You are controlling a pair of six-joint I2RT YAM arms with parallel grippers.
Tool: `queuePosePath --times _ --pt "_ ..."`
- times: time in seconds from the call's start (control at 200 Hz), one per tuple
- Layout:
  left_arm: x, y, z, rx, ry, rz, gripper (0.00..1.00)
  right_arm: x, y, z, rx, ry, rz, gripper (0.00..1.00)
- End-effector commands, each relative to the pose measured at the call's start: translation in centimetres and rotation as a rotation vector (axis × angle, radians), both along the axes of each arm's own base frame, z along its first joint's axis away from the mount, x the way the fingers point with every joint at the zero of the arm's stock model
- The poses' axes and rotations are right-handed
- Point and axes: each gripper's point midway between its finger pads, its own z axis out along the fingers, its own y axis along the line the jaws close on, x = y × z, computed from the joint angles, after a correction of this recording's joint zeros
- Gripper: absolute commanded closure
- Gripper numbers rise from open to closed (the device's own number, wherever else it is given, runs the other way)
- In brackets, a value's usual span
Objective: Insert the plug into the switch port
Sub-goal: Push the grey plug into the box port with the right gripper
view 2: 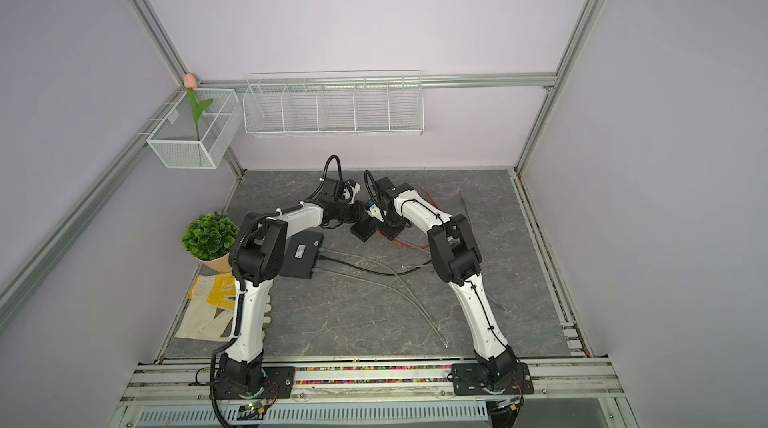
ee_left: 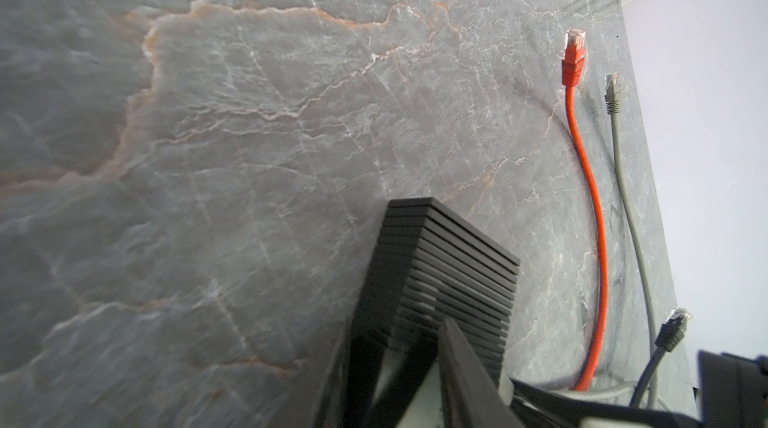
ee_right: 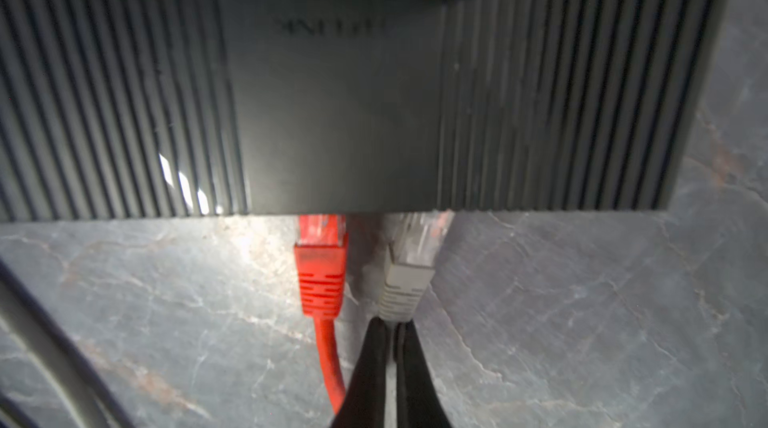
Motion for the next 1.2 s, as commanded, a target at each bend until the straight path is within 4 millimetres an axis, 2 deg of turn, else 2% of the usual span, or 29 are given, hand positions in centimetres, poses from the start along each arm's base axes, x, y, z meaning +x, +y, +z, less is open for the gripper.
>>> queuePosePath --times 0.0,0.13,0.255,0.485,0.83,1.195 --pt "-3.6 -3.2 -2.1 -0.008 0.081 -0.122 0.64 2.8 2.8 3.8 0.134 -0.179 0.001 0.93" --pt "-3.7 -3.1 -2.4 0.009 0.082 -0.134 0.64 2.9 2.6 4.9 0.146 -0.223 0.006 0.93" --pt "-3.8 -2.9 -2.6 0.027 0.080 -0.144 0.65 3.1 1.9 4.9 0.106 -0.242 0.024 0.93" --pt "-3.9 -3.0 -2.5 0.044 0.074 -0.175 0.65 2.2 1.9 5.2 0.091 -0.261 0.093 0.93" --pt "-4.3 -3.0 -2.4 0.053 0.073 -0.204 0.65 2.2 1.6 5.9 0.089 -0.301 0.120 0.93" --pt "-5.1 -3.5 -2.6 0.047 0.076 -0.251 0.66 3.0 1.3 4.8 0.061 -0.330 0.146 0.93"
